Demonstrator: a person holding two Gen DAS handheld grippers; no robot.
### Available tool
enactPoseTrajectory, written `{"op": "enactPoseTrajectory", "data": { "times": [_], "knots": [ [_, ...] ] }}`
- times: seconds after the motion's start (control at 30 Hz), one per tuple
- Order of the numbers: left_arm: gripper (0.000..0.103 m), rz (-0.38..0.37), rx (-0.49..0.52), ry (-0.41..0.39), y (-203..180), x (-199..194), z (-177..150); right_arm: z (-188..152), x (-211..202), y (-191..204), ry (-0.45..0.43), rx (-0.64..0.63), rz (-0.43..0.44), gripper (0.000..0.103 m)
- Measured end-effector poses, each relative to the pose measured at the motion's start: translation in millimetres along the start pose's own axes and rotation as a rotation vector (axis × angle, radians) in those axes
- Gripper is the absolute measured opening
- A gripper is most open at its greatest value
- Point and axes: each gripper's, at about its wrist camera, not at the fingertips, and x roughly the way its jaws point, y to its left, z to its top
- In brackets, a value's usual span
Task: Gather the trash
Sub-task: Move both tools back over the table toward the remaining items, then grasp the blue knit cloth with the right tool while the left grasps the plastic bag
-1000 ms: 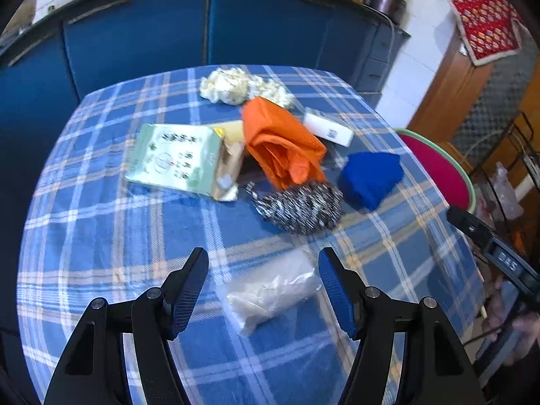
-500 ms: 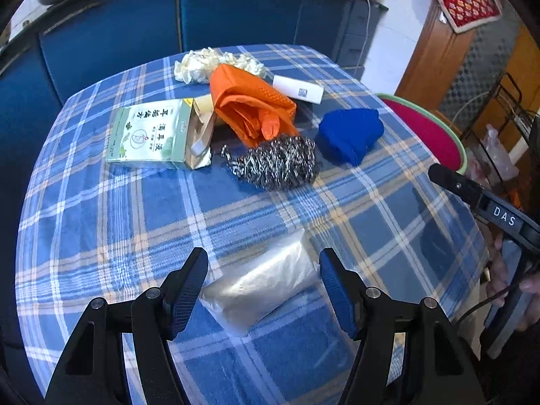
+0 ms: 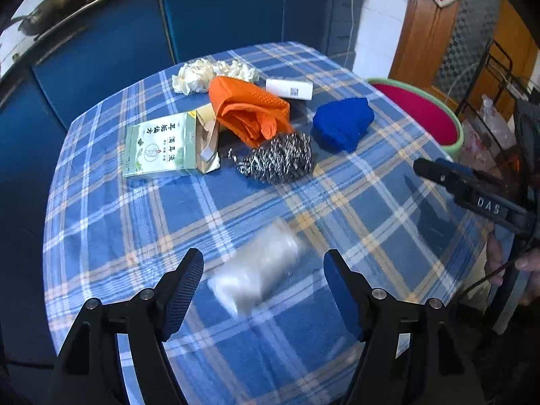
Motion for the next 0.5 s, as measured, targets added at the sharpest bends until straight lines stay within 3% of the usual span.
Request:
{"op": "enactPoseTrajectory", "data": {
  "times": [0.33, 0.43, 0.5],
  "knots": [
    [0.075, -0.005, 0.027, 0.063, 13, 25, 11, -4, -1, 2, -0.006, -0.015, -0.005, 0.068],
    [0.071, 0.003, 0.051, 0.077, 10, 33, 11, -4, -1, 2, -0.01, -0.015, -0.002, 0.07],
    [0.063, -0.033, 0.036, 0.081, 10, 35, 9, -4, -1, 3, -0.009, -0.017, 0.0, 0.071]
  ]
}}
